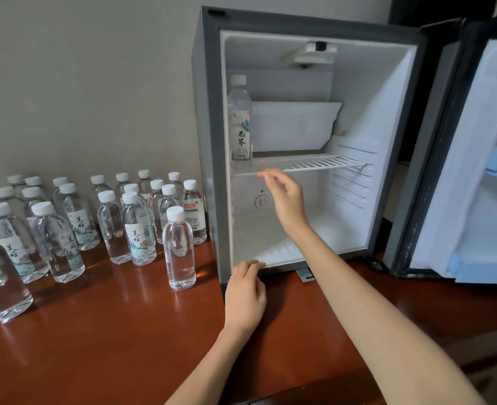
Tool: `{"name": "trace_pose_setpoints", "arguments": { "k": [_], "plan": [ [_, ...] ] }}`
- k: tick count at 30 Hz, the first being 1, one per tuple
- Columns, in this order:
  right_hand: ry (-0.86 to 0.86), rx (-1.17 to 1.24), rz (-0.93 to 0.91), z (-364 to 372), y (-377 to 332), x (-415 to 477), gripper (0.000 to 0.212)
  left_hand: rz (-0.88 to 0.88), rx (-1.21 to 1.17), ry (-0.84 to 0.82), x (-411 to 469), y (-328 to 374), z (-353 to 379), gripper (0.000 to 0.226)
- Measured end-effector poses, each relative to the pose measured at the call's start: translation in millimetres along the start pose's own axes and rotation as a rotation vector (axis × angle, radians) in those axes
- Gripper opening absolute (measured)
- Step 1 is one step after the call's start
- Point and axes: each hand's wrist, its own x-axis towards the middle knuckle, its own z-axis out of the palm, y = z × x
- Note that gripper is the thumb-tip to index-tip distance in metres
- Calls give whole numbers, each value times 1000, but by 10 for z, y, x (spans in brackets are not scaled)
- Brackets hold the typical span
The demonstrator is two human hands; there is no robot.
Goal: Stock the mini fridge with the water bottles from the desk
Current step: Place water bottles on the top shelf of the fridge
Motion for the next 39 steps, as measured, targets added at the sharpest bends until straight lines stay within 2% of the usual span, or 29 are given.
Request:
{"name": "trace_pose_setpoints", "arguments": {
  "k": [2,6,9,12,14,16,23,26,29,33,39],
  "plan": [
    [34,126,70,-16,81,-253,18,-15,-25,16,-87,-10,-64,37],
    [24,204,220,118,287,-845,21,-75,-78,61,-218,-63,-236,33],
    [20,239,328,266,436,-1305,24,-242,-162,138,-304,-120,-379,32],
    [4,216,412,440,499,-1672,23,-491,-285,253,-402,-280,-587,32],
    [-6,181,427,466,481,-1758,24,-570,-345,296,-413,-357,-676,33],
    [-122,173,429,694,372,-1890,24,-620,-346,361,-540,-526,-953,32],
    [-242,71,375,1084,184,-2034,16,-610,-468,412,-540,-903,-1255,39],
    [-154,28,338,1375,130,-2094,32,-575,-557,343,-472,-994,-1326,49],
    [-101,81,397,1622,131,-2095,44,-548,-656,220,-351,-1082,-1343,55],
    [-83,69,428,1820,209,-2034,55,-534,-787,118,-175,-1190,-1323,47],
    [-59,78,445,1998,360,-1866,64,-522,-827,86,122,-1335,-1206,40]
  ]
}}
